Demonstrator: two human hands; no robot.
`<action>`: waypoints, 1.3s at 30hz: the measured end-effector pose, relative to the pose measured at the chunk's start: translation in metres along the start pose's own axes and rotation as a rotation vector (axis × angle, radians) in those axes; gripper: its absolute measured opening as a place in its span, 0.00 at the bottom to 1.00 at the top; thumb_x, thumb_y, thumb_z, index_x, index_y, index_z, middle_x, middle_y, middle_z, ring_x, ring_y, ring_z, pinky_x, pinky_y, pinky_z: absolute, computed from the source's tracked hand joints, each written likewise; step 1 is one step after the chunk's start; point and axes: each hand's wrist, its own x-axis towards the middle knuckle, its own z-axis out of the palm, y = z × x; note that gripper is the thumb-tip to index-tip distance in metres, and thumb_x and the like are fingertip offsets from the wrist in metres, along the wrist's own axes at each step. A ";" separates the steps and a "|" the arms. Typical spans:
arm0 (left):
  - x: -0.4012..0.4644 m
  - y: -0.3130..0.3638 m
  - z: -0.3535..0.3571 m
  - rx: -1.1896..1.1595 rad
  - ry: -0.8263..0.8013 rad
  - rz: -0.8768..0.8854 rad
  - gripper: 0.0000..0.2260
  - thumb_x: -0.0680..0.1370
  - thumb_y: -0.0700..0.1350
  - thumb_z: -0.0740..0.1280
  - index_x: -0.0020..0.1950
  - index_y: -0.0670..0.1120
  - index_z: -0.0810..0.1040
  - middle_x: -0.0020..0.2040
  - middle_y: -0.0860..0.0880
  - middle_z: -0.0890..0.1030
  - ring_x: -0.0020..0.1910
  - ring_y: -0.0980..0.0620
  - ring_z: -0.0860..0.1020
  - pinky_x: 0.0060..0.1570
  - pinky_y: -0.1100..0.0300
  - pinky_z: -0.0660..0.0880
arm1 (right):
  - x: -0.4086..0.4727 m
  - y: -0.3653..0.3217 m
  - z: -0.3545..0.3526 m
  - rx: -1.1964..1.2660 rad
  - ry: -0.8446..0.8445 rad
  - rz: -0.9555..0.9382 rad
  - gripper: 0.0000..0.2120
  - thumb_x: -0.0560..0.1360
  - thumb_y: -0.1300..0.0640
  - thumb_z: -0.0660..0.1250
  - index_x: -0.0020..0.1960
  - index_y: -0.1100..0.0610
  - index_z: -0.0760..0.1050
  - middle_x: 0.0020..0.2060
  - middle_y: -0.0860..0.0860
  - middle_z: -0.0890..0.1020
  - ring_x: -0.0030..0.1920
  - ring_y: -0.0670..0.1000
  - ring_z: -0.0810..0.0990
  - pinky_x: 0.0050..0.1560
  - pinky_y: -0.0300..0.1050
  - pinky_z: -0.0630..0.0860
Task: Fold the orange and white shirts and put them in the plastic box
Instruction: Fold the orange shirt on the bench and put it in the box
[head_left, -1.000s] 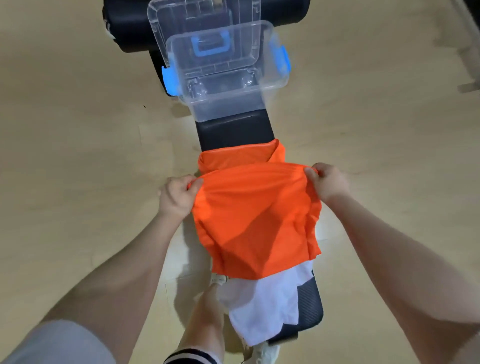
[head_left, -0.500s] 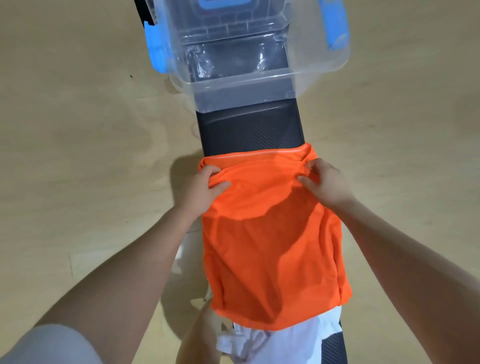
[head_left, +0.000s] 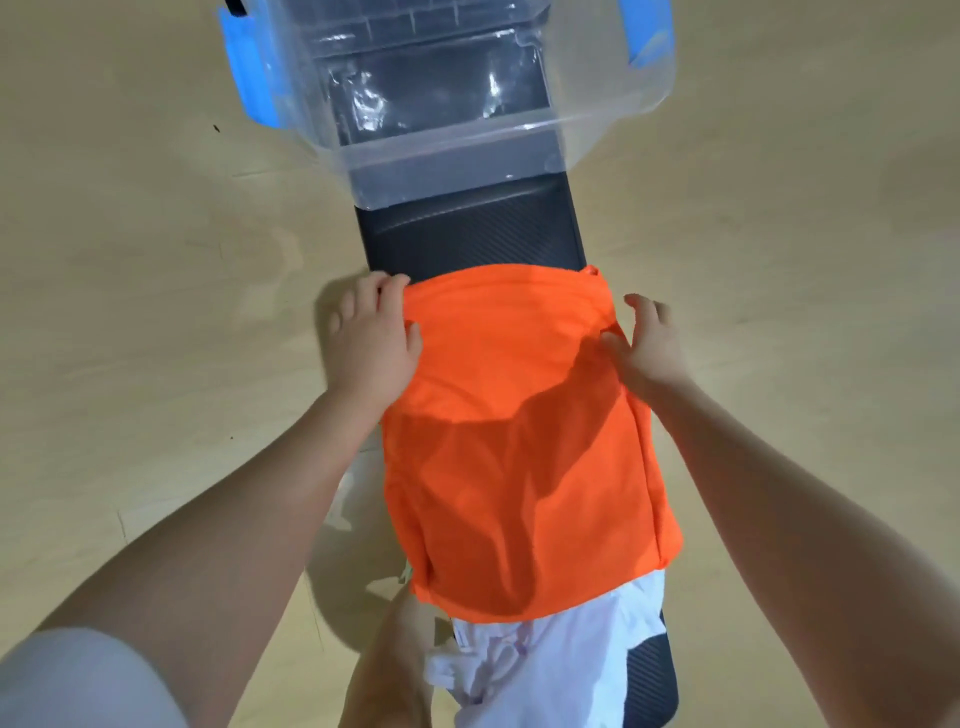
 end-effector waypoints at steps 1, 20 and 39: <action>-0.007 0.008 0.006 0.037 0.010 0.082 0.22 0.73 0.42 0.65 0.67 0.41 0.69 0.68 0.40 0.68 0.65 0.38 0.68 0.64 0.45 0.63 | -0.011 0.010 0.004 0.092 0.005 0.065 0.26 0.77 0.57 0.63 0.72 0.62 0.60 0.70 0.61 0.64 0.69 0.61 0.65 0.68 0.49 0.61; -0.169 0.132 0.119 0.156 -0.436 0.369 0.35 0.72 0.60 0.44 0.75 0.45 0.59 0.77 0.44 0.53 0.76 0.45 0.53 0.72 0.55 0.46 | -0.162 0.177 0.039 0.850 -0.109 0.297 0.08 0.76 0.63 0.63 0.40 0.55 0.77 0.36 0.50 0.80 0.37 0.47 0.77 0.39 0.38 0.75; -0.169 0.125 0.127 0.269 -0.543 0.353 0.38 0.64 0.68 0.32 0.67 0.50 0.25 0.66 0.54 0.22 0.67 0.57 0.25 0.68 0.55 0.28 | -0.145 0.180 0.012 0.755 0.033 0.310 0.08 0.75 0.56 0.66 0.51 0.57 0.69 0.48 0.51 0.74 0.42 0.55 0.79 0.40 0.44 0.76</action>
